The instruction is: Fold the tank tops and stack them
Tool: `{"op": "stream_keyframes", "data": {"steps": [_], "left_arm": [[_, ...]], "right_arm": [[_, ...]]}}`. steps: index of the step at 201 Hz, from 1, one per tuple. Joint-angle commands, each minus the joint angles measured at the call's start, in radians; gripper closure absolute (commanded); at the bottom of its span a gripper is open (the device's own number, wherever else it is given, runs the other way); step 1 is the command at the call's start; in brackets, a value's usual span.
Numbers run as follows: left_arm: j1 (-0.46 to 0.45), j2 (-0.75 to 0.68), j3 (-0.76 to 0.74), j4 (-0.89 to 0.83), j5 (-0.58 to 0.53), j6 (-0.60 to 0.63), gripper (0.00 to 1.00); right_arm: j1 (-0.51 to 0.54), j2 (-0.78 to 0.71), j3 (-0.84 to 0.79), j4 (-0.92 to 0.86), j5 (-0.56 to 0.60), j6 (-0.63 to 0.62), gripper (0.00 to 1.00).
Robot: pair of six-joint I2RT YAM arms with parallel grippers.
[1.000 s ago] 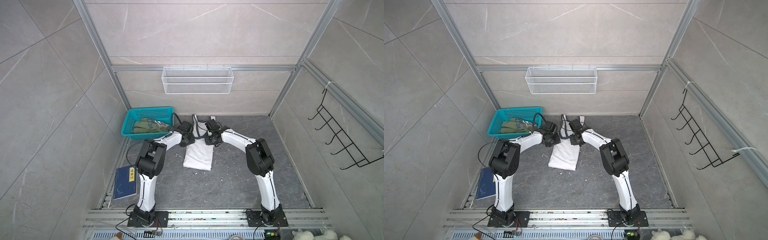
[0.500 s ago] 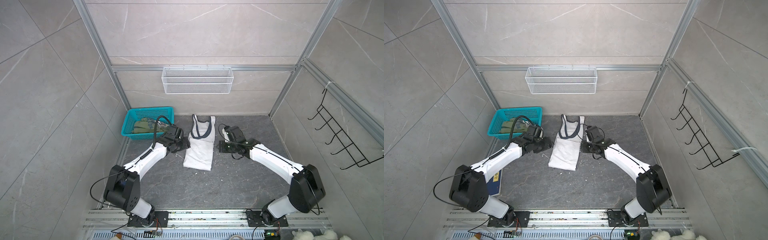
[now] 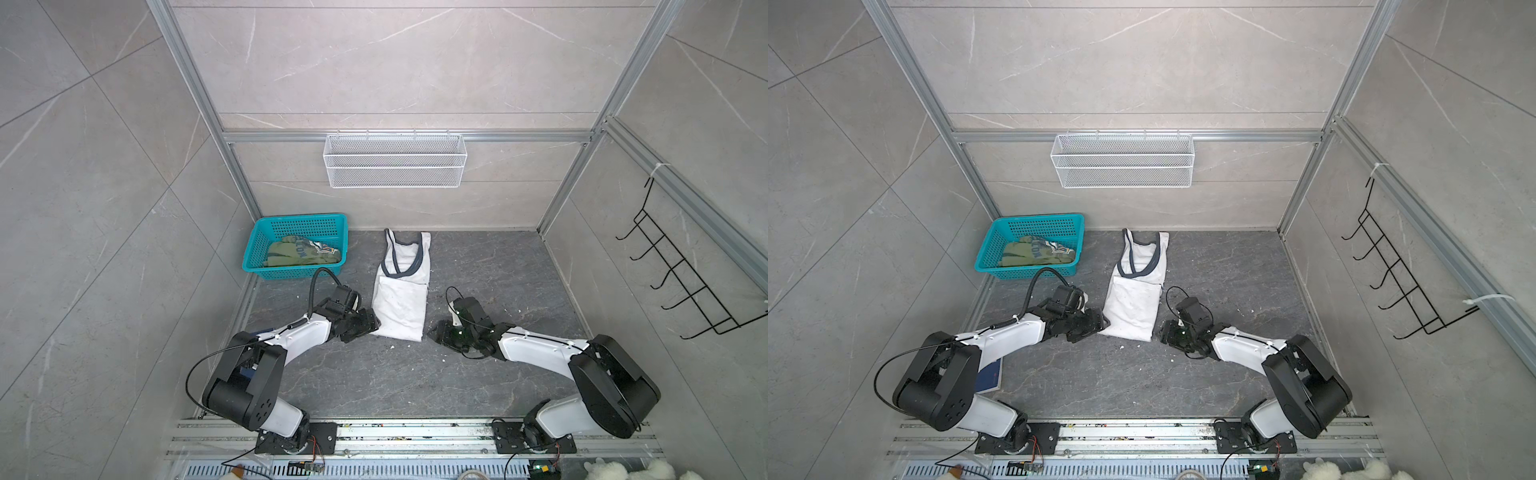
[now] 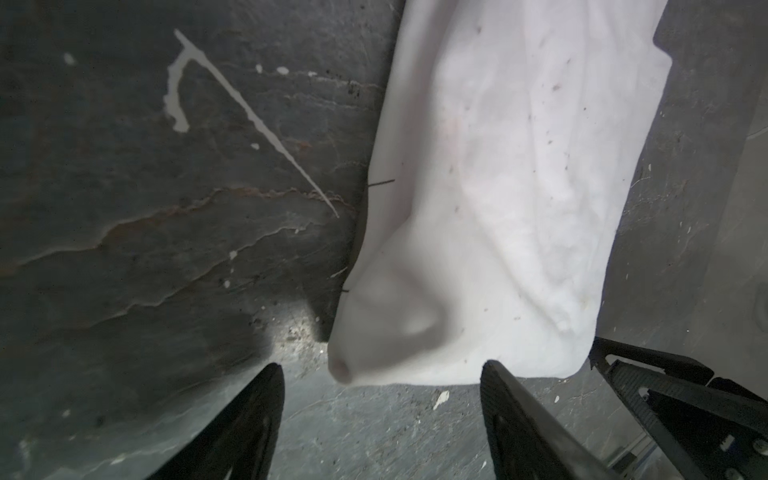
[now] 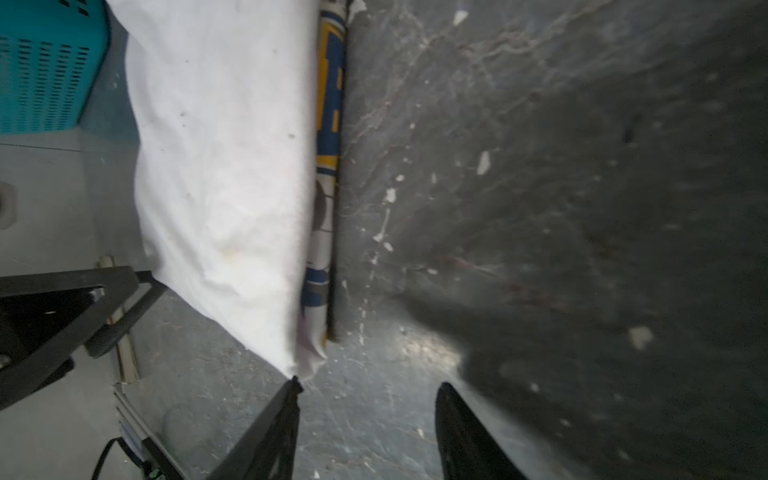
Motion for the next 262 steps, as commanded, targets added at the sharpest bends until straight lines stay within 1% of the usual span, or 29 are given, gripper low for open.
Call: {"op": "stream_keyframes", "data": {"steps": [1, 17, 20, 34, 52, 70, 89, 100, 119, 137, 154, 167, 190, 193, 201, 224, 232, 237, 245, 262], "left_arm": [[0.016, 0.046, -0.008, 0.097, 0.037, -0.039, 0.26], [0.024, 0.072, -0.015, 0.119, 0.053, -0.044, 0.31], [0.025, 0.074, -0.017, 0.123, 0.053, -0.043, 0.32], [0.025, 0.072, -0.037, 0.136, 0.018, -0.042, 0.35], [0.027, 0.083, -0.049, 0.146, 0.011, -0.034, 0.40], [0.026, 0.101, -0.059, 0.171, 0.033, -0.044, 0.50], [0.025, 0.098, -0.076, 0.194, 0.047, -0.069, 0.58], [0.025, 0.084, -0.089, 0.207, 0.048, -0.087, 0.60], [0.019, 0.069, -0.097, 0.210, 0.054, -0.094, 0.62], [0.018, 0.077, -0.094, 0.214, 0.071, -0.093, 0.62], [0.014, 0.088, -0.091, 0.226, 0.083, -0.103, 0.66], [0.011, 0.085, -0.091, 0.226, 0.085, -0.114, 0.71], [0.003, 0.063, -0.090, 0.207, 0.074, -0.117, 0.81], [0.001, 0.058, -0.089, 0.201, 0.070, -0.116, 0.82], [-0.003, 0.048, -0.085, 0.181, 0.063, -0.114, 0.87], [-0.037, -0.001, -0.068, 0.089, 0.022, -0.110, 0.97], [-0.059, -0.033, -0.065, 0.052, -0.005, -0.112, 0.98], [-0.074, -0.055, -0.063, 0.028, -0.024, -0.114, 0.99], [-0.092, -0.093, -0.066, -0.007, -0.045, -0.128, 0.99], [-0.107, -0.185, -0.116, -0.016, -0.040, -0.227, 0.99]], "right_arm": [[0.029, 0.063, -0.013, 0.109, -0.011, 0.099, 0.45], [0.037, 0.107, -0.016, 0.166, -0.018, 0.110, 0.46], [0.038, 0.114, -0.016, 0.178, -0.022, 0.135, 0.46], [0.042, 0.141, -0.010, 0.209, -0.030, 0.146, 0.47], [0.055, 0.157, -0.005, 0.220, -0.016, 0.149, 0.48], [0.065, 0.178, -0.004, 0.227, -0.018, 0.161, 0.52], [0.073, 0.194, -0.010, 0.254, -0.043, 0.177, 0.55], [0.082, 0.193, -0.011, 0.258, -0.059, 0.181, 0.57], [0.096, 0.183, -0.017, 0.236, -0.039, 0.178, 0.60], [0.096, 0.206, -0.014, 0.257, -0.053, 0.179, 0.65], [0.097, 0.213, -0.001, 0.269, -0.054, 0.179, 0.69], [0.096, 0.202, 0.022, 0.227, -0.043, 0.154, 0.71], [0.097, 0.143, 0.042, 0.141, -0.001, 0.122, 0.77], [0.097, 0.136, 0.044, 0.128, 0.004, 0.096, 0.79], [0.097, 0.115, 0.049, 0.099, 0.009, 0.076, 0.83], [0.097, 0.054, 0.062, -0.003, 0.023, 0.026, 0.92], [0.097, 0.027, 0.055, -0.034, 0.033, 0.016, 0.93], [0.097, 0.008, 0.049, -0.054, 0.038, 0.009, 0.97], [0.097, -0.027, 0.037, -0.086, 0.047, 0.000, 0.99], [0.097, -0.109, 0.008, -0.154, 0.051, -0.012, 0.99]]}}
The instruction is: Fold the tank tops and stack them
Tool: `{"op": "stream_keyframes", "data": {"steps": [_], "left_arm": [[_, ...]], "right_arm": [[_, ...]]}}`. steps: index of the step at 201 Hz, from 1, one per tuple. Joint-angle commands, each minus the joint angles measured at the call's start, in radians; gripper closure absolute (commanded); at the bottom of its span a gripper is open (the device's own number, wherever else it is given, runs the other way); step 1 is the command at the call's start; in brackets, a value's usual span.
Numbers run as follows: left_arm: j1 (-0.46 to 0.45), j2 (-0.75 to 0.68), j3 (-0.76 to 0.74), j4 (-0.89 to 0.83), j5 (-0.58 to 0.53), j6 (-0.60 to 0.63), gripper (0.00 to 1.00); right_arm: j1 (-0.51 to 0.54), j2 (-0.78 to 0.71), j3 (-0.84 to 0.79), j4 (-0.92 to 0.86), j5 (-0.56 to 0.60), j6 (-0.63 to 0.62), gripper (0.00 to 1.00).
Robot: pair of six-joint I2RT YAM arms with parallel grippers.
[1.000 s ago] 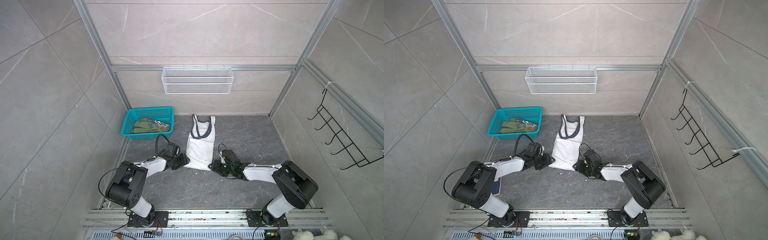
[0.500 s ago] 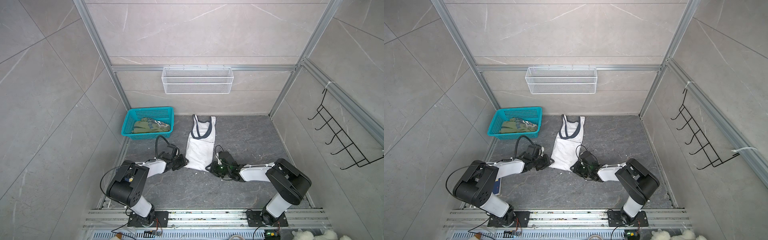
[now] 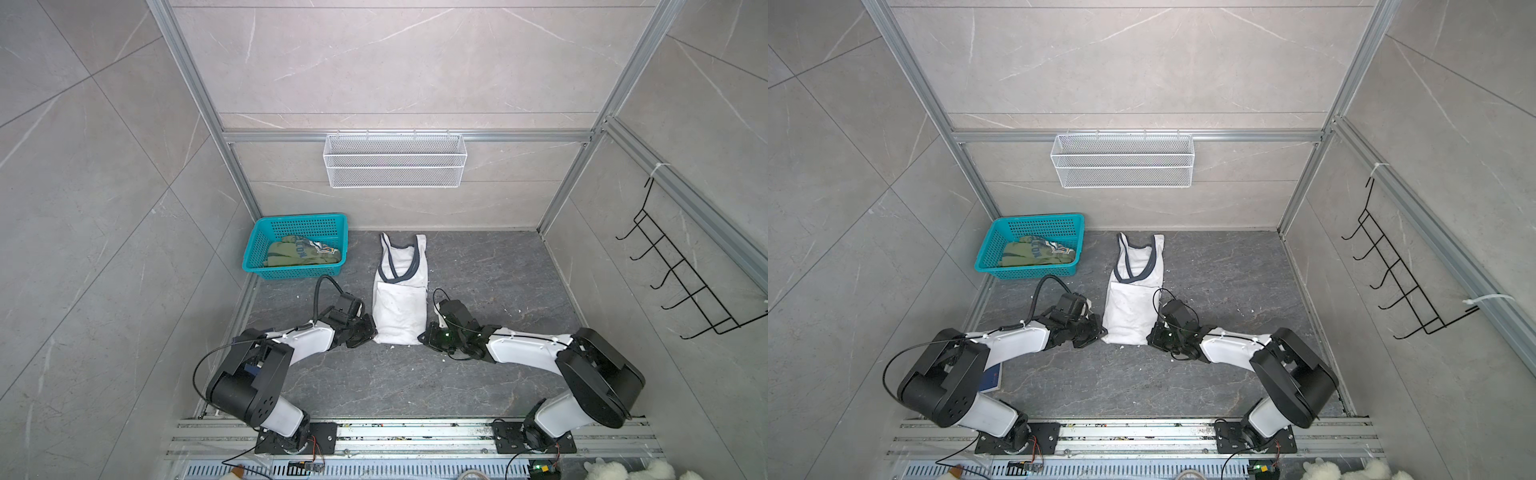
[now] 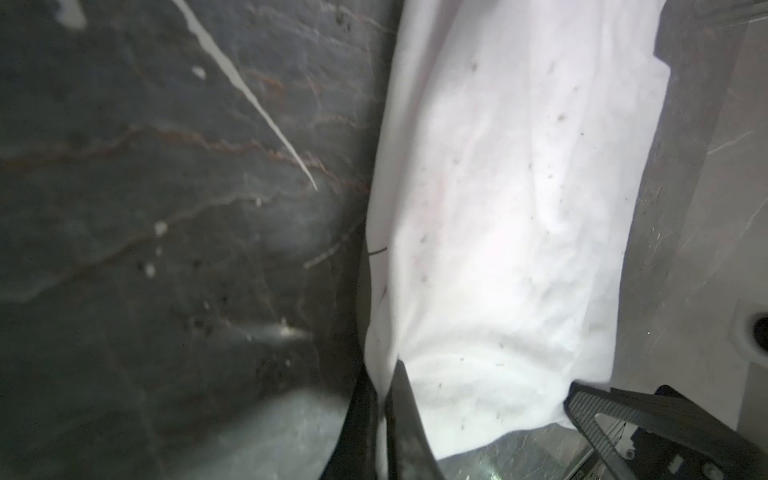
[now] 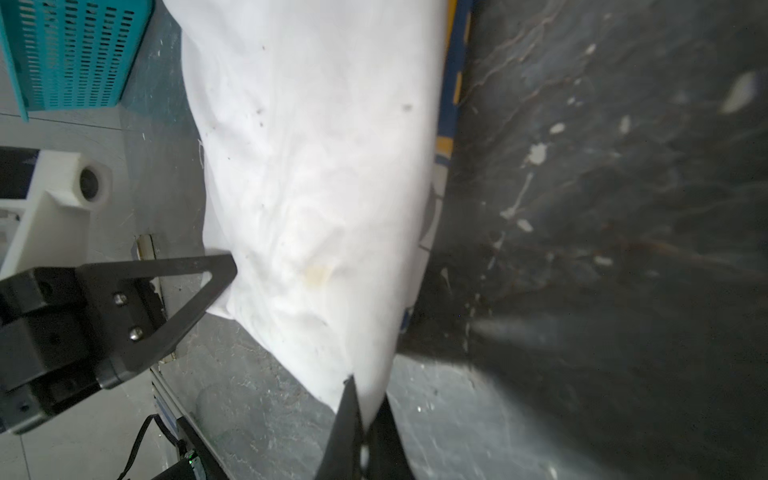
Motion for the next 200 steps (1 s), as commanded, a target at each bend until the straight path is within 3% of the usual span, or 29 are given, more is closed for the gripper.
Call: {"op": "stream_keyframes", "data": {"steps": [1, 50, 94, 155, 200], "left_arm": [[-0.030, -0.140, -0.036, -0.099, -0.035, -0.105, 0.99], [-0.167, -0.410, -0.092, -0.196, -0.153, -0.311, 1.00], [-0.325, -0.483, -0.008, -0.291, -0.261, -0.411, 1.00], [-0.388, -0.514, 0.137, -0.308, -0.387, -0.419, 1.00], [-0.379, -0.461, 0.220, -0.312, -0.487, -0.382, 1.00]], "right_arm": [[0.004, -0.105, -0.029, -0.152, 0.038, -0.056, 0.99], [0.017, -0.323, -0.039, -0.360, 0.006, -0.074, 1.00], [0.023, -0.487, 0.025, -0.486, 0.000, -0.068, 1.00], [0.026, -0.482, 0.217, -0.584, 0.019, -0.113, 1.00], [0.023, -0.358, 0.365, -0.619, 0.078, -0.164, 1.00]]}}
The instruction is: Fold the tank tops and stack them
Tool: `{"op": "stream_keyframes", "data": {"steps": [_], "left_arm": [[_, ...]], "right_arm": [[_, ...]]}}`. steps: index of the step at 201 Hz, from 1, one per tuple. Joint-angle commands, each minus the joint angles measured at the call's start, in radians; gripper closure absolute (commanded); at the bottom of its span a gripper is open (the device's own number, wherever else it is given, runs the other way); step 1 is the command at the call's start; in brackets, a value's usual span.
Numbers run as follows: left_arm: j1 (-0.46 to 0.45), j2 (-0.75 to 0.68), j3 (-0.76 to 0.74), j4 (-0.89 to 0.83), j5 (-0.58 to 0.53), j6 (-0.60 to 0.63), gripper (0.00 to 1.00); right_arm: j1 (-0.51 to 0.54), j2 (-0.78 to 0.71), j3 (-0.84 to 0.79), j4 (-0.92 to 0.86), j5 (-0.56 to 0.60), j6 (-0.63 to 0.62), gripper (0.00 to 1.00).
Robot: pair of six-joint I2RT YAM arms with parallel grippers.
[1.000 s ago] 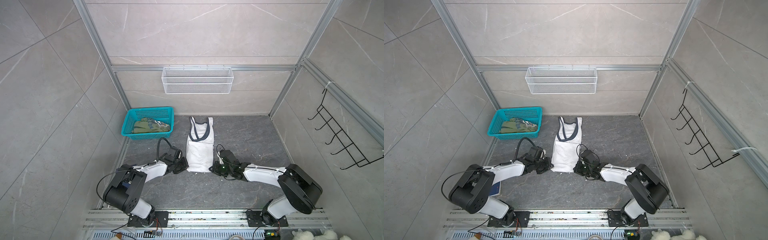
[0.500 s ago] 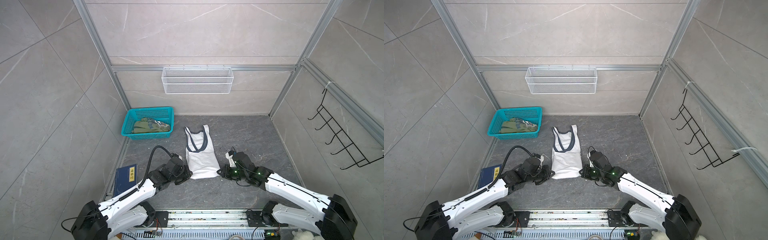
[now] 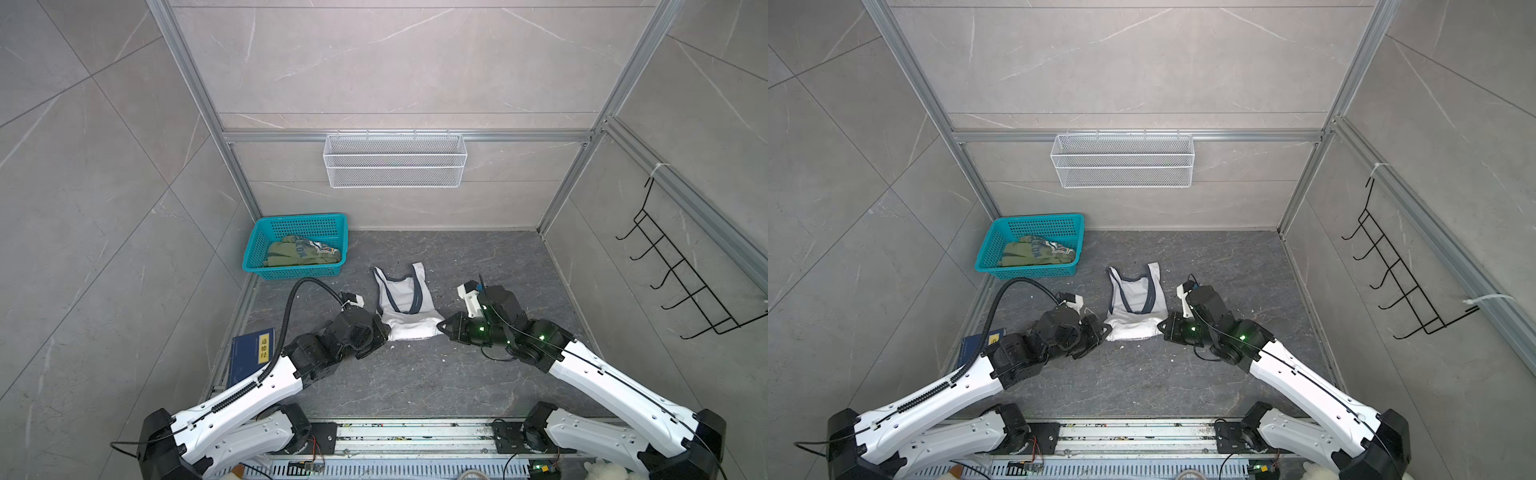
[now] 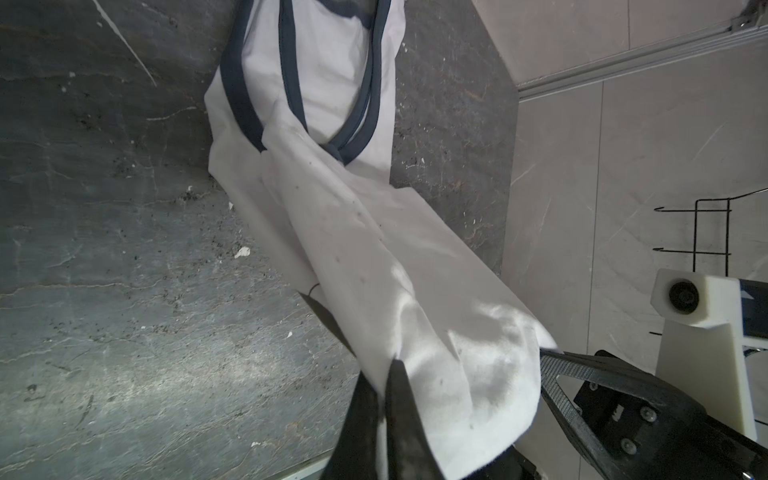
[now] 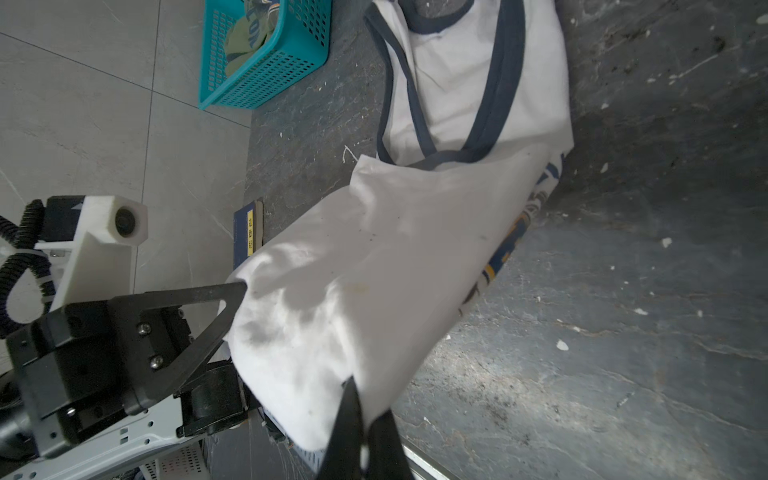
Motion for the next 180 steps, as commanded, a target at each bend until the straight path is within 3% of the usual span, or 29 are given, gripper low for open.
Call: {"op": "stream_keyframes", "data": {"steps": [1, 20, 105, 180], "left_arm": [[0.006, 0.020, 0.052, 0.002, -0.097, 0.021, 1.00], [0.041, 0.043, 0.067, -0.004, -0.117, 0.027, 0.99], [0.312, 0.321, 0.222, 0.057, 0.101, 0.134, 0.96], [0.438, 0.628, 0.392, 0.128, 0.228, 0.192, 0.96]], "right_arm": [[0.004, 0.071, 0.076, -0.039, 0.044, -0.053, 1.00], [-0.001, 0.130, 0.120, -0.029, 0.053, -0.066, 1.00], [-0.129, 0.369, 0.258, 0.087, -0.010, -0.132, 1.00], [-0.225, 0.609, 0.421, 0.140, 0.005, -0.211, 1.00]]}}
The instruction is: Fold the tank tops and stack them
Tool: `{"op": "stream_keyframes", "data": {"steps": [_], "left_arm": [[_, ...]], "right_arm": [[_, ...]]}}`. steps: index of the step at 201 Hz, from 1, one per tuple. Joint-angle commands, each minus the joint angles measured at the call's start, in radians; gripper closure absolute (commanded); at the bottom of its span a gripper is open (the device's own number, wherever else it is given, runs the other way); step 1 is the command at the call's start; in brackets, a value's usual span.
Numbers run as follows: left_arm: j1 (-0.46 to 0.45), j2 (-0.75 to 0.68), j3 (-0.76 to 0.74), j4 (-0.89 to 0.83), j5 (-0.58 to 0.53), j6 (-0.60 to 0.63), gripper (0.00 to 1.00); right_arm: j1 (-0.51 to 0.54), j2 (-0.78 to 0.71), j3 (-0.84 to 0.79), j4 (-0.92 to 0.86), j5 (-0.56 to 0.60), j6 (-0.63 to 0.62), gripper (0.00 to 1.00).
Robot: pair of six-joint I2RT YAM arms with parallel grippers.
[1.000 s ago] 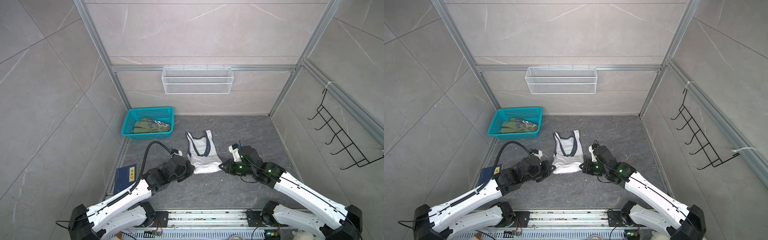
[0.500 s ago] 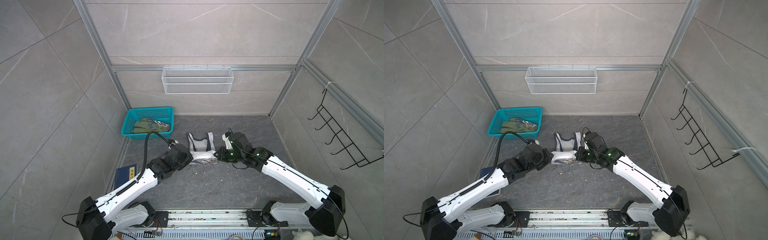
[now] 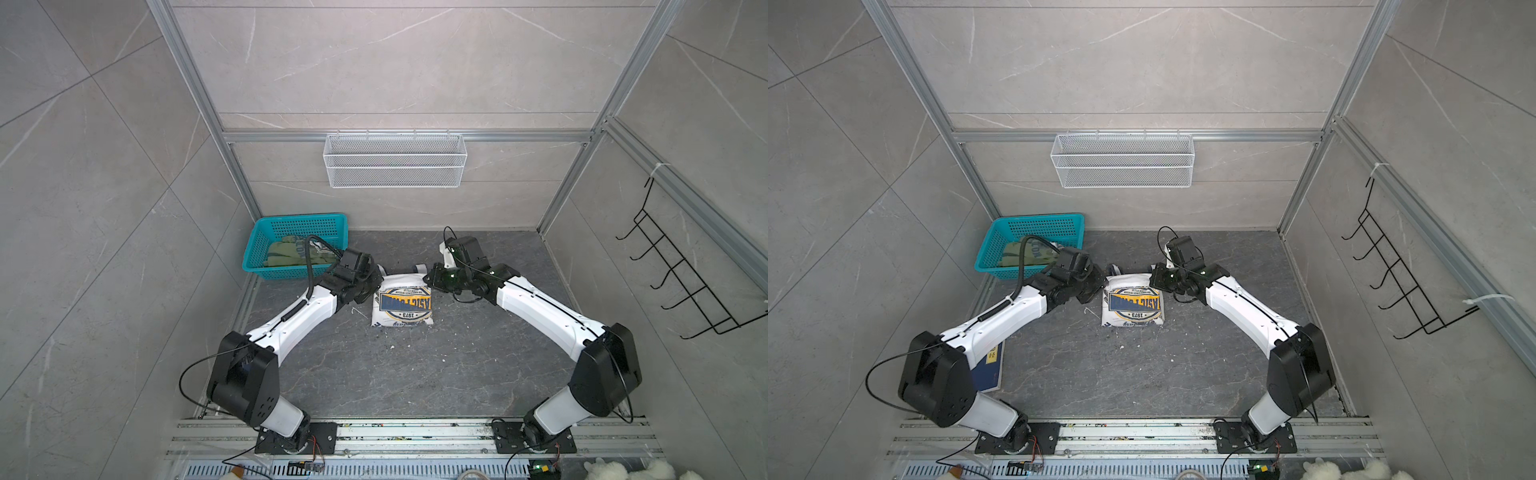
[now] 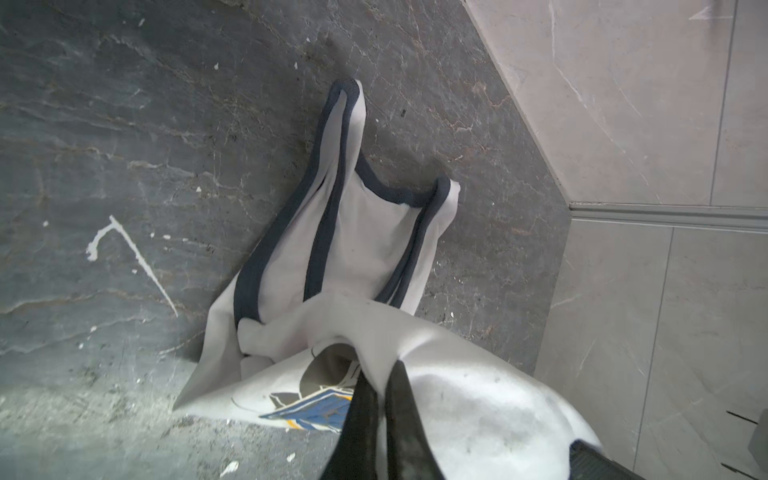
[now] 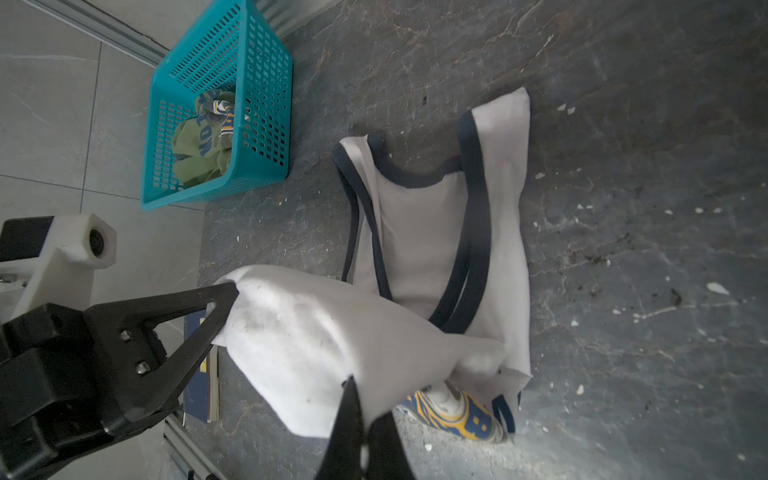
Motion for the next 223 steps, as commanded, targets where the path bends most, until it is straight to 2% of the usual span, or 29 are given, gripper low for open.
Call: {"op": "stream_keyframes", "data": {"steps": [1, 84, 152, 195, 223], "left_arm": [[0.029, 0.062, 0.039, 0.069, 0.050, 0.038, 0.96], [0.052, 0.316, 0.244, 0.045, 0.028, 0.072, 0.95], [0.072, 0.422, 0.327, 0.065, 0.039, 0.094, 0.93], [0.076, 0.491, 0.405, 0.017, 0.032, 0.107, 0.91], [0.079, 0.530, 0.437, 0.021, 0.064, 0.109, 0.86]], "right_arm": [[-0.025, 0.061, 0.048, 0.036, 0.021, -0.053, 1.00], [-0.072, 0.253, 0.165, 0.085, 0.000, -0.081, 1.00], [-0.086, 0.369, 0.262, 0.091, 0.009, -0.106, 1.00], [-0.091, 0.441, 0.325, 0.070, 0.024, -0.117, 1.00], [-0.097, 0.464, 0.347, 0.060, 0.031, -0.120, 0.97]]}}
